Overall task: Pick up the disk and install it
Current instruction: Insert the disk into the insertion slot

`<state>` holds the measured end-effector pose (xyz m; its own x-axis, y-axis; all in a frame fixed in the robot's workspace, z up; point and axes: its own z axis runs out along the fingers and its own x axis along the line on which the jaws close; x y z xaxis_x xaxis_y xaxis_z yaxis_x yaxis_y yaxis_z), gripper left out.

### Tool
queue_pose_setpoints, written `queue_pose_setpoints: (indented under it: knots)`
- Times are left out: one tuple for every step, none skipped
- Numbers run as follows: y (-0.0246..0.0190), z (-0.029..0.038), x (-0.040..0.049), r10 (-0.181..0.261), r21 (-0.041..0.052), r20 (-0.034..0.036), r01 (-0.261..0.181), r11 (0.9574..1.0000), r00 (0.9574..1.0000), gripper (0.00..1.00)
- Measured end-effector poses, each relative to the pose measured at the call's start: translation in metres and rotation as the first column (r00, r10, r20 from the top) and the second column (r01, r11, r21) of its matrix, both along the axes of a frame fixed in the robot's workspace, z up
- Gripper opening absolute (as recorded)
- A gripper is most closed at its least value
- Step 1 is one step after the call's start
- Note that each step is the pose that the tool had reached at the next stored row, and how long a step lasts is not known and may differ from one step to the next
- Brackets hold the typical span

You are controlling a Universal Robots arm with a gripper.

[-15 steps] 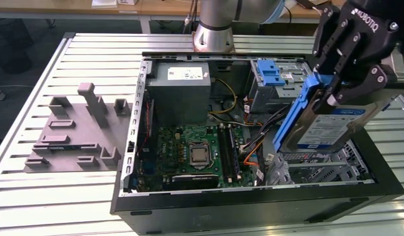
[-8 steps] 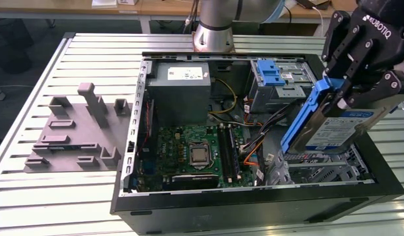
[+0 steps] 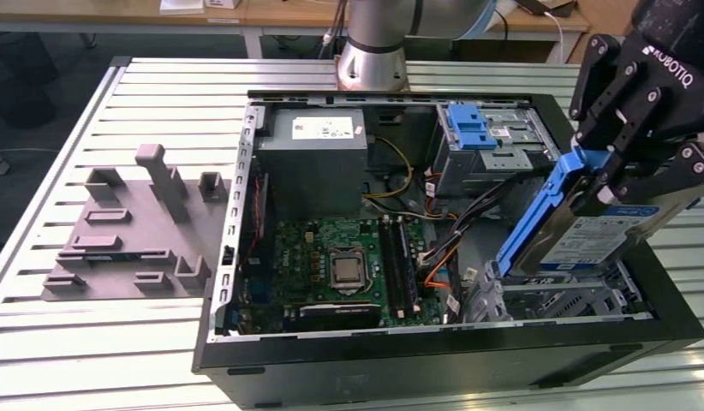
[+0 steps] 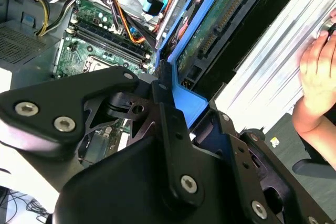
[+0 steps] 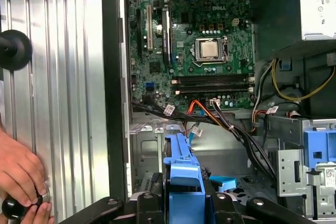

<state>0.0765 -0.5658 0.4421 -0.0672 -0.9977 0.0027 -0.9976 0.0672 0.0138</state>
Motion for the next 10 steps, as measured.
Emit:
queue_pose_setpoints:
  knots:
    - [-0.0001,-0.0005,0.0,0.0,-0.0001,0.0,0.0,1.0,1.0,0.36]
    - [-0.0001,-0.0008,0.0001,0.0,-0.0003,0.0,0.0,1.0,1.0,0.36]
    - [-0.0001,-0.0014,0.0001,0.001,-0.0002,0.0,-0.001,1.0,1.0,0.36]
    - [-0.0001,-0.002,0.0002,0.003,-0.0002,0.0,-0.003,1.0,1.0,0.36]
    - [-0.0001,-0.0026,0.0001,0.005,-0.0001,0.0,-0.005,1.0,1.0,0.36]
    - [-0.0001,-0.0031,0.0001,0.007,-0.0001,0.0,-0.007,1.0,1.0,0.36]
    - [-0.0001,-0.0036,0.0001,0.009,-0.0002,0.0,-0.009,1.0,1.0,0.36]
    - [-0.0001,-0.0042,0.0001,0.011,-0.0001,0.0,-0.011,0.9999,0.9999,0.36]
    - [-0.0001,-0.0048,0.0001,0.012,-0.0001,0.0,-0.012,0.9999,0.9999,0.36]
    - [-0.0001,-0.0053,0.0001,0.012,-0.0001,0.0001,-0.012,0.9999,0.9999,0.36]
